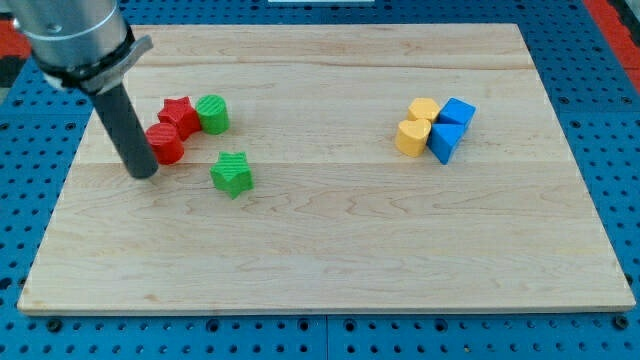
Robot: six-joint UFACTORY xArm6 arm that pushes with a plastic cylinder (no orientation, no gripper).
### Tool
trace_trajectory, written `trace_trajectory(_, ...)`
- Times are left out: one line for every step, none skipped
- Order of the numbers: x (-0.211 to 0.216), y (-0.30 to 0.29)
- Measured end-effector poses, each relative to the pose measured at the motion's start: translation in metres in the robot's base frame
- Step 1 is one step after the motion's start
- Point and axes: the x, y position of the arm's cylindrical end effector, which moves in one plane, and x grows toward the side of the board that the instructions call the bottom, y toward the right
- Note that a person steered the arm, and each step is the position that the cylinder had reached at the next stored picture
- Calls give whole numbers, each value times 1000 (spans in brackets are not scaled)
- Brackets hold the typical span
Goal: Move the green star into the green circle
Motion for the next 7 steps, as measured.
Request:
trace_trajectory(72,40)
trace_trajectory(91,91)
trace_trajectory(70,88)
trace_trajectory(68,105)
trace_trajectory(32,96)
trace_trajectory(1,88)
trace_trajectory(-17,90)
